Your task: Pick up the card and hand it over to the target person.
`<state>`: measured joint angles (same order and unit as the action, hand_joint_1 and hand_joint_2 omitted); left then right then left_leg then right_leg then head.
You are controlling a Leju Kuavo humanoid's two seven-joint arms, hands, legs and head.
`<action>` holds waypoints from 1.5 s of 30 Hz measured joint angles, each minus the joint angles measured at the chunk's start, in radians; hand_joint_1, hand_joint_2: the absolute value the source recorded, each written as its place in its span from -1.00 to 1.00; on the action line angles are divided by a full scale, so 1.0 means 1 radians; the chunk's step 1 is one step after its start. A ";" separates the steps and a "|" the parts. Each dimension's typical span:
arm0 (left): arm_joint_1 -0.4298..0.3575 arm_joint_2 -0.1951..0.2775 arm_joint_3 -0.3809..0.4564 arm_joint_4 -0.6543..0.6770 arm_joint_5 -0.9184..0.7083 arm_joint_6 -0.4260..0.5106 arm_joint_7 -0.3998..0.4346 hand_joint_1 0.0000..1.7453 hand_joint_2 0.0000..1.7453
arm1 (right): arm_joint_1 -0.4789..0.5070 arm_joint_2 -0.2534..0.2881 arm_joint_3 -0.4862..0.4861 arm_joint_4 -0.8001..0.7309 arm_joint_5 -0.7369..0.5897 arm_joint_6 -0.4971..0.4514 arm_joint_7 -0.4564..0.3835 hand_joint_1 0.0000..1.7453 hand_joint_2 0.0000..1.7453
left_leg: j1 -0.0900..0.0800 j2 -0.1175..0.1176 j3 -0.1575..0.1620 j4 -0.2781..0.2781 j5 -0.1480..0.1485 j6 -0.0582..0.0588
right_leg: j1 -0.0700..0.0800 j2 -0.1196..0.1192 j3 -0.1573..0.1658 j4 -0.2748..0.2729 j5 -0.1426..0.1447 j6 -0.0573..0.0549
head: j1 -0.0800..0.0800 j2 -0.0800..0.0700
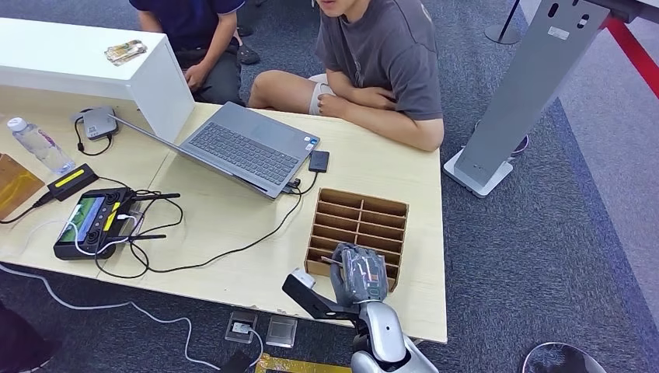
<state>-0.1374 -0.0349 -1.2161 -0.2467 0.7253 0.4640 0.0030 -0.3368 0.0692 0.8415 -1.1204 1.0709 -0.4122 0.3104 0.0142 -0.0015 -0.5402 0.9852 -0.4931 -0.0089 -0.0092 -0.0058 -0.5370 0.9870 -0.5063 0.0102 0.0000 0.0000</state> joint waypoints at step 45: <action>-0.006 0.007 -0.053 0.000 -0.053 -0.023 0.010 -1.00 -1.00 | -0.305 -0.029 -0.209 0.005 0.018 -0.169 -0.037 0.60 1.00 | 0.000 0.003 0.001 0.000 0.000 0.000 | 0.000 0.004 -0.001 0.001 0.001 0.000 | 0.000 0.000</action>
<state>-0.1435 -0.0281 -1.2691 -0.2468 0.6718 0.4413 0.0128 -0.6423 0.0400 0.6329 -1.1158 1.0885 -0.5816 0.2736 0.0139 0.0019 -0.5397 0.9855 -0.4929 -0.0090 -0.0095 -0.0023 -0.5377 0.9878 -0.5050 0.0100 0.0000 0.0000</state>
